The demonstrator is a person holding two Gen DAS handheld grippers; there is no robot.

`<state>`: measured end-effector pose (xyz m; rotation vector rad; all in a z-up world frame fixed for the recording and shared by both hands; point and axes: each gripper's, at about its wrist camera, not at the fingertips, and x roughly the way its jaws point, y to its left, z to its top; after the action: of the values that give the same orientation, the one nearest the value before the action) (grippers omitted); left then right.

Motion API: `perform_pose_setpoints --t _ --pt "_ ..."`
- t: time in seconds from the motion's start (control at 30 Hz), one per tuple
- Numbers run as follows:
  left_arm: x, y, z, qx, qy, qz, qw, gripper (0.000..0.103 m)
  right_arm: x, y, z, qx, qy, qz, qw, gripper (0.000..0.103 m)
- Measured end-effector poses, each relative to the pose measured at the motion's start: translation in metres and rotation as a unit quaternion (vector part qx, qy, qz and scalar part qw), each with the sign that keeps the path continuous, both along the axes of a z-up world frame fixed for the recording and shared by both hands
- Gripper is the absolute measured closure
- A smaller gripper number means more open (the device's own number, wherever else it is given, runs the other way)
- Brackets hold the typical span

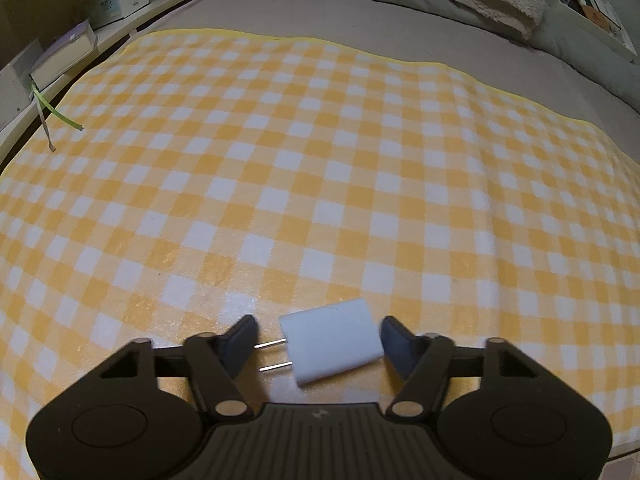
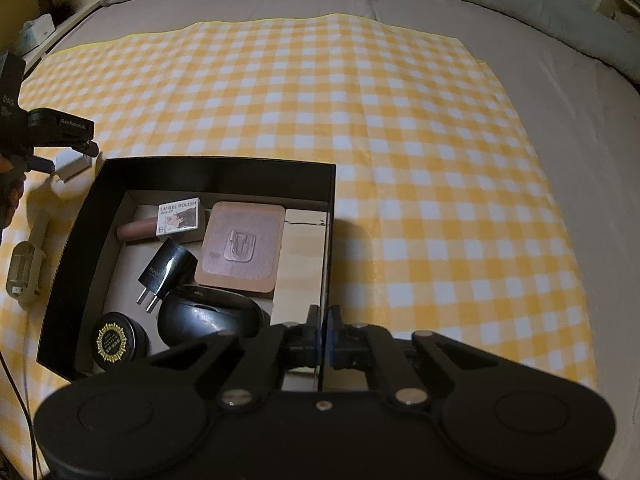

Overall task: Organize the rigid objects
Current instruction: 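Move the open left tool to the white plug adapter and close on it, then carry the white adapter with the left tool into the box and release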

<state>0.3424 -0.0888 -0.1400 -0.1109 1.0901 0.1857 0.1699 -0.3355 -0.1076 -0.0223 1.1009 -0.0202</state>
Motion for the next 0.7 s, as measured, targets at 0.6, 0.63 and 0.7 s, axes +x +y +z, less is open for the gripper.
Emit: perform_pose_setpoints --t 0.6,0.63,0.7 --pt "-0.027 0.006 0.066 -0.050 -0.051 -0.078 0.9945 0.037 0.010 0.001 -0.004 -0.002 0.002 -0.008 1.000 0.100" --pt "-0.030 0.006 0.073 -0.056 -0.056 -0.084 0.9934 0.037 0.010 0.001 -0.003 -0.002 0.002 -0.008 1.000 0.099" --pt "-0.036 0.006 0.083 -0.067 -0.064 -0.096 0.9911 0.037 0.010 0.002 -0.003 -0.003 0.002 -0.008 1.000 0.099"
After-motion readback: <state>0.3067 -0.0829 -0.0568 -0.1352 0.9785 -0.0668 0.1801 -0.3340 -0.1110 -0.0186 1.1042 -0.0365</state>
